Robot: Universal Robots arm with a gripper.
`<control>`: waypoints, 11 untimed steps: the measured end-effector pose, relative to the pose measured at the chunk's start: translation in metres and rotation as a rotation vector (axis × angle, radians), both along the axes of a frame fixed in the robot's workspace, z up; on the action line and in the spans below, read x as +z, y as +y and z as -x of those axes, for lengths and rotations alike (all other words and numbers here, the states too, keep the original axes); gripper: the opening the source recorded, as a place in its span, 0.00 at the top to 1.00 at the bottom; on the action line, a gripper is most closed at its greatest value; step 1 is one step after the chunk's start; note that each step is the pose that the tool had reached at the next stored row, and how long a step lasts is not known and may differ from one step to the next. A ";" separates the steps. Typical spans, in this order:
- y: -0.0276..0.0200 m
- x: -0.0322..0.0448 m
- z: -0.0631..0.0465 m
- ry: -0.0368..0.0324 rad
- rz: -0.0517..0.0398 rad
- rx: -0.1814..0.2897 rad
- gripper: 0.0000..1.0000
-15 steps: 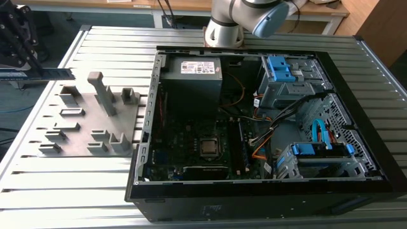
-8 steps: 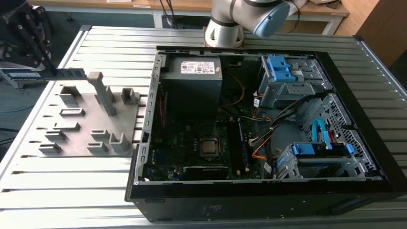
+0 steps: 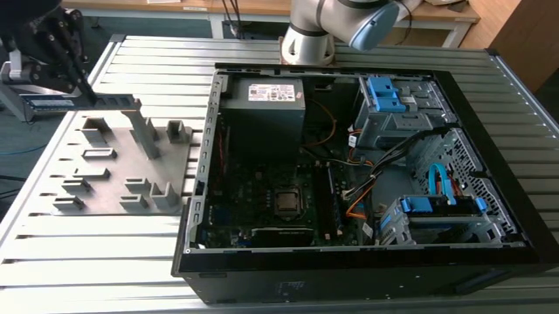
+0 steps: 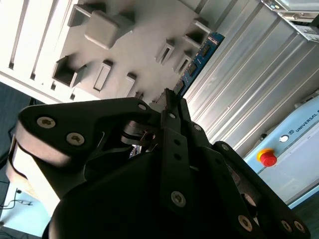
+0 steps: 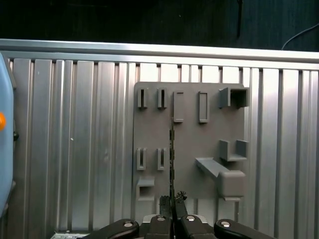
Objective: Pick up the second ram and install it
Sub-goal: 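Pick up the second ram and move it above second insertion slot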
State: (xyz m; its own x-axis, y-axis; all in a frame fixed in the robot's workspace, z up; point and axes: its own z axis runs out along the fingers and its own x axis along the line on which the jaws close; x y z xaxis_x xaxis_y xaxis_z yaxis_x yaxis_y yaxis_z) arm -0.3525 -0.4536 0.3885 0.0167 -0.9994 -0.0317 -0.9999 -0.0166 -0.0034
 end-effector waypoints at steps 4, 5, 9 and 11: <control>0.0000 0.0000 -0.010 -0.0001 -0.0001 0.000 0.86; 0.0000 -0.0001 -0.012 -0.0001 -0.0001 0.000 0.86; 0.0000 0.0000 -0.021 0.0000 0.0000 0.000 0.86; 0.0000 -0.0001 -0.026 -0.0001 -0.0001 0.000 0.86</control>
State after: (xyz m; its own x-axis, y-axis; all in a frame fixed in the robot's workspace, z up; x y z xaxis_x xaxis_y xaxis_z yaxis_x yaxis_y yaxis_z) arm -0.3264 -0.4536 0.3884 0.0167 -0.9994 -0.0318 -0.9999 -0.0166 -0.0035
